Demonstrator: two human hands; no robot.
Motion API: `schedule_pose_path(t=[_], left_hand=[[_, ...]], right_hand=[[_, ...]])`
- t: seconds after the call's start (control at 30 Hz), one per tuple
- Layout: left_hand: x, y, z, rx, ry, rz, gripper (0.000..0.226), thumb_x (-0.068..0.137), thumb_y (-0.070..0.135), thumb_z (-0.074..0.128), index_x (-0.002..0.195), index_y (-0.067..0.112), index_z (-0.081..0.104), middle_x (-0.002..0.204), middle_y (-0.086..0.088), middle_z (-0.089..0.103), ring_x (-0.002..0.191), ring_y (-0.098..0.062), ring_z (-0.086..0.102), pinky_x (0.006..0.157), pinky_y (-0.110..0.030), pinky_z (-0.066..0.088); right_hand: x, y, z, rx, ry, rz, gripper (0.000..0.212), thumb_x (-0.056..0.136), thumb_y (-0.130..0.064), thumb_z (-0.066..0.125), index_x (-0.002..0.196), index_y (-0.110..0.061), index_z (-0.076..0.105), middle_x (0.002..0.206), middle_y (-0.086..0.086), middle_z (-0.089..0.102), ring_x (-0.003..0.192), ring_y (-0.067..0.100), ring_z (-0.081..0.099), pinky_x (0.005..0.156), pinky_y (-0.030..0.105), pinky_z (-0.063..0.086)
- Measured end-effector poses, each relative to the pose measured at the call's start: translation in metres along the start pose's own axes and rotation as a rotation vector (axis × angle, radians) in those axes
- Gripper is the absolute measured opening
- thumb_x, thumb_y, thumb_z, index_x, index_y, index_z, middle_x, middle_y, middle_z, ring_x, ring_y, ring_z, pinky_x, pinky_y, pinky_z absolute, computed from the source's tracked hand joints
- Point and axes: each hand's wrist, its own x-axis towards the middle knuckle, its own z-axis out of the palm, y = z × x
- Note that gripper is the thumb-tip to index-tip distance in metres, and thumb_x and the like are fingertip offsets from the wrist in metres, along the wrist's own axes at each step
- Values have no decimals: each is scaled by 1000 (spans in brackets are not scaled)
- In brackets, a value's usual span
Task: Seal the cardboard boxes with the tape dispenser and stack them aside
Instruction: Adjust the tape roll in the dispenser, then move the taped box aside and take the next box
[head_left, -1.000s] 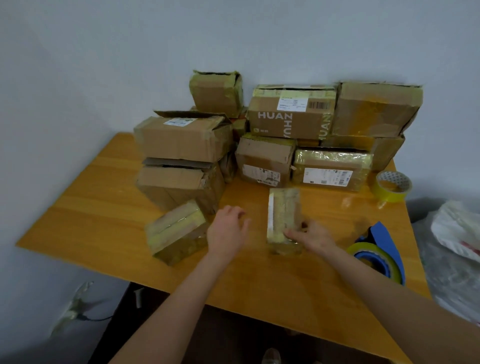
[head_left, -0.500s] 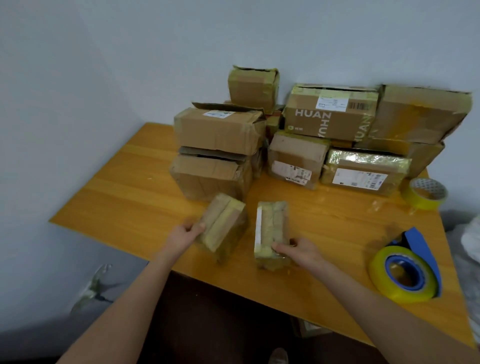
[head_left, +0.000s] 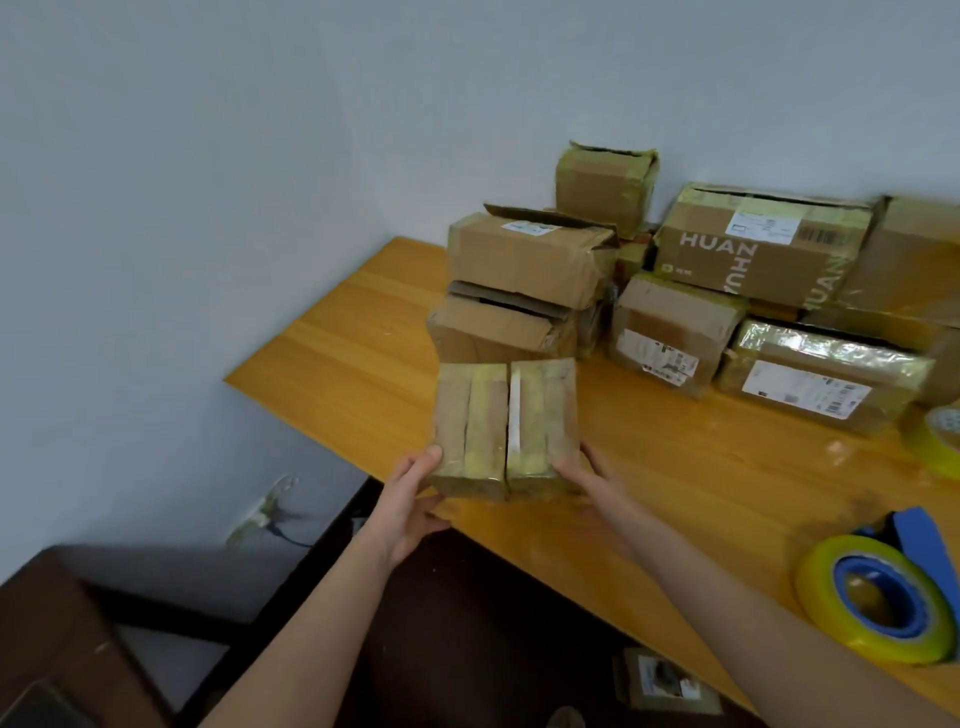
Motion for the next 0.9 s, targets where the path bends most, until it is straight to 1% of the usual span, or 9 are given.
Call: schedule_pose_path(t=[0.1, 0.17, 0.2, 0.3, 0.37, 0.47, 0.6, 0.73, 0.9], left_hand=[[-15, 10, -18, -101, 46, 72, 44, 77, 49, 69, 115, 29, 58, 127, -4, 56, 114, -31, 56, 91, -55, 50], [-20, 20, -32, -196, 112, 122, 41, 82, 45, 67, 119, 28, 59, 125, -6, 58, 113, -32, 57, 85, -47, 55], [-21, 26, -40, -249, 151, 141, 40, 85, 43, 66, 121, 26, 59, 124, -8, 60, 113, -32, 57, 84, -45, 55], [-22, 50, -70, -350, 255, 185, 32, 88, 39, 64, 114, 21, 62, 117, -10, 63, 114, -34, 57, 88, -45, 53], [-19, 67, -92, -368, 292, 218, 25, 89, 38, 63, 108, 22, 64, 113, -10, 64, 111, -35, 59, 86, -43, 54], [-5, 92, -128, -371, 335, 241, 23, 90, 37, 63, 108, 22, 64, 114, -10, 62, 110, -35, 58, 88, -43, 53], [37, 134, -177, -345, 339, 268, 29, 88, 38, 65, 112, 22, 62, 116, -9, 60, 107, -33, 59, 88, -42, 54], [92, 185, -219, -298, 316, 259, 30, 88, 39, 64, 113, 22, 60, 113, -8, 61, 102, -31, 61, 86, -41, 55], [156, 243, -247, -260, 250, 231, 28, 90, 37, 64, 112, 20, 61, 112, -7, 63, 103, -28, 61, 80, -40, 56]], right_hand=[[-1, -13, 26, 93, -87, -31, 85, 68, -49, 78, 141, -44, 34, 141, 10, 47, 111, 34, 59, 83, 47, 54], [2, -25, 45, 138, -119, -87, 91, 52, -52, 81, 133, -43, 39, 133, 10, 53, 102, 31, 65, 77, 40, 57], [5, -32, 56, 140, -131, -118, 91, 50, -52, 81, 130, -43, 40, 130, 8, 55, 99, 30, 67, 76, 38, 58], [19, -57, 90, 133, -168, -175, 71, 66, -46, 83, 125, -43, 44, 121, 2, 60, 94, 27, 70, 81, 38, 59], [32, -74, 112, 131, -182, -193, 62, 74, -41, 79, 124, -42, 43, 116, -1, 60, 93, 26, 70, 82, 37, 59], [54, -102, 145, 105, -180, -206, 60, 76, -43, 78, 124, -40, 42, 109, -5, 57, 93, 27, 69, 81, 37, 59], [98, -141, 195, 82, -120, -190, 58, 78, -43, 77, 124, -31, 43, 108, -1, 55, 93, 27, 67, 76, 35, 59], [148, -177, 245, 116, -11, -153, 61, 80, -39, 76, 129, -21, 44, 116, 6, 54, 95, 30, 65, 87, 42, 57], [199, -213, 275, 187, 129, -139, 61, 80, -37, 76, 127, -15, 44, 101, 3, 56, 97, 30, 64, 87, 43, 57]])
